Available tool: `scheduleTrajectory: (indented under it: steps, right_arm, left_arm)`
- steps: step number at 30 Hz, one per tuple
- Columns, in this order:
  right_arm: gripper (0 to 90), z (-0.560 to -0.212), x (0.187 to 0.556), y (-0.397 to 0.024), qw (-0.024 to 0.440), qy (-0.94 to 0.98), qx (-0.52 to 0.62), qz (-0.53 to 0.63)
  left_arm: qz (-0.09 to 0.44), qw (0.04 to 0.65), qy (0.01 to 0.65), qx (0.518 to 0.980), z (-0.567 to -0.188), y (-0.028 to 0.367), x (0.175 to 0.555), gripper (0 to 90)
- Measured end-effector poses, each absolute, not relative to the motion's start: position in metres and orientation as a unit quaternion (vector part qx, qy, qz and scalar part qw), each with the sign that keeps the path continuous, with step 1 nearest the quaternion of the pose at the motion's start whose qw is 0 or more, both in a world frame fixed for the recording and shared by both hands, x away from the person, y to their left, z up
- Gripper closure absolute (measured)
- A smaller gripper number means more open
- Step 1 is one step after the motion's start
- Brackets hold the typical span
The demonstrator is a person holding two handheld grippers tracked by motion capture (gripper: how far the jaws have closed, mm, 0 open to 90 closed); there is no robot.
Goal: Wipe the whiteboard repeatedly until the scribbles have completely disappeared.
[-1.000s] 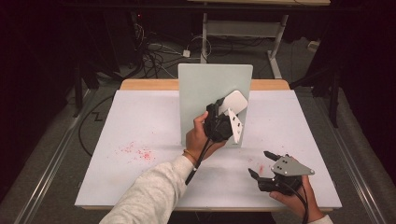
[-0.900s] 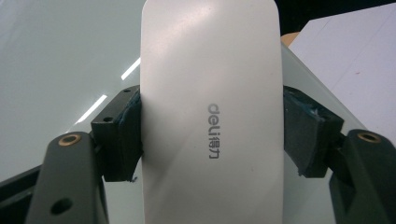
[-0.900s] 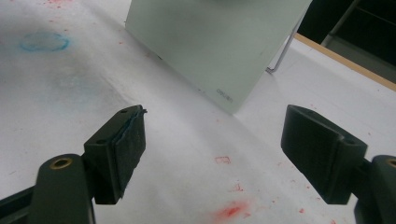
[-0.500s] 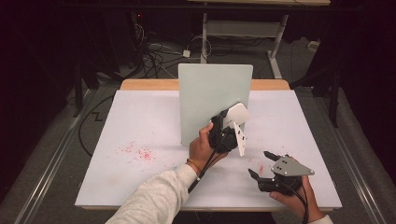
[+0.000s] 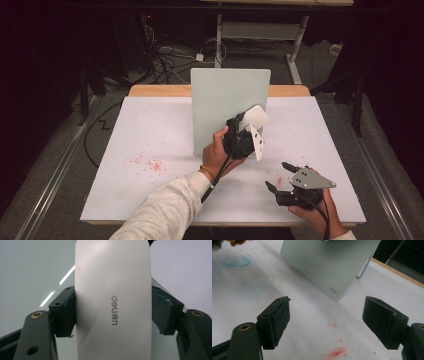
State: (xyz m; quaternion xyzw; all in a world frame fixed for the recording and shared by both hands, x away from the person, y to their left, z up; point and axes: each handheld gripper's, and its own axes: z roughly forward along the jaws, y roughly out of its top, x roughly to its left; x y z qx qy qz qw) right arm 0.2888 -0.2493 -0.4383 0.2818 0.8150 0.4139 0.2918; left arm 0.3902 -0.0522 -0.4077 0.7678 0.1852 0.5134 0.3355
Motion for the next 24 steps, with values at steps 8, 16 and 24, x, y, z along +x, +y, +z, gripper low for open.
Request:
scheduleTrajectory:
  steps: [8, 16, 24]
  right_arm:
    - [22.9, -0.438, 0.289, -0.25, 0.293, 0.813, 0.283, 0.415]
    - [22.9, -0.438, 0.289, -0.25, 0.292, 0.814, 0.283, 0.415]
    - [22.9, -0.439, 0.288, -0.249, 0.292, 0.815, 0.283, 0.413]
  left_arm:
    - [0.521, 0.343, 0.204, 0.755, -0.387, -0.047, 0.398, 29.1]
    - [0.532, 0.314, 0.175, 0.766, -0.42, -0.057, 0.387, 29.0]
    - [0.519, 0.307, 0.159, 0.781, -0.439, -0.06, 0.38, 29.0]
